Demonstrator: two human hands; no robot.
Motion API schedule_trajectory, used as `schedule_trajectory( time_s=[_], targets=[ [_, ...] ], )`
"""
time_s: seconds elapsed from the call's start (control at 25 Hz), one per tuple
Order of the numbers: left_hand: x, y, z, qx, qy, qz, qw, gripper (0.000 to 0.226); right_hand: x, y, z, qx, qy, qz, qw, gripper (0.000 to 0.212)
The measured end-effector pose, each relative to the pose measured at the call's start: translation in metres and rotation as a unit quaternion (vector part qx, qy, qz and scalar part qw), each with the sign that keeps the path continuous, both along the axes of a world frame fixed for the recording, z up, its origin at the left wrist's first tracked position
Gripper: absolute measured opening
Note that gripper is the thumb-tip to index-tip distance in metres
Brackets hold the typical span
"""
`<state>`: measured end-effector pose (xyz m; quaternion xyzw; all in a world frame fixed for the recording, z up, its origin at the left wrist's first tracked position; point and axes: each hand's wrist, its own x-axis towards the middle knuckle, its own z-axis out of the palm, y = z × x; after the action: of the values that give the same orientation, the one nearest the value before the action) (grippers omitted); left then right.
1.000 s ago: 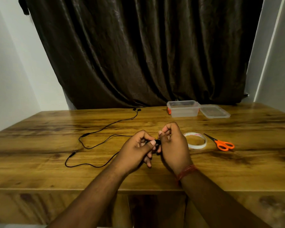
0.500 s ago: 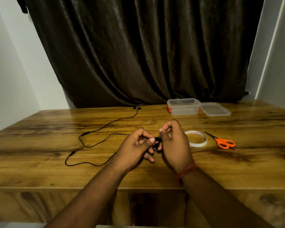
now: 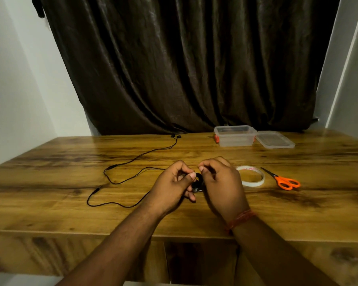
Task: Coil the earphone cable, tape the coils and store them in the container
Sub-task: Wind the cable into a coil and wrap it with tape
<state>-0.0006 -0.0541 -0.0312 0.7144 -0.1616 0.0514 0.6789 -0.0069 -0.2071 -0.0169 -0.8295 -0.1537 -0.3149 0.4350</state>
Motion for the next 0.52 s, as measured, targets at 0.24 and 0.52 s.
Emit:
schedule_trajectory(
  time_s=[0.24, 0.52],
  targets=[
    [0.001, -0.002, 0.0, -0.001, -0.002, 0.023, 1.0, 0.026, -0.005, 0.007, -0.001, -0.099, -0.03, -0.011, 0.995, 0.019],
    [-0.001, -0.005, 0.002, -0.001, -0.002, 0.053, 0.999, 0.016, -0.011, 0.009, 0.002, -0.177, -0.023, -0.041, 0.983, 0.018]
  ],
)
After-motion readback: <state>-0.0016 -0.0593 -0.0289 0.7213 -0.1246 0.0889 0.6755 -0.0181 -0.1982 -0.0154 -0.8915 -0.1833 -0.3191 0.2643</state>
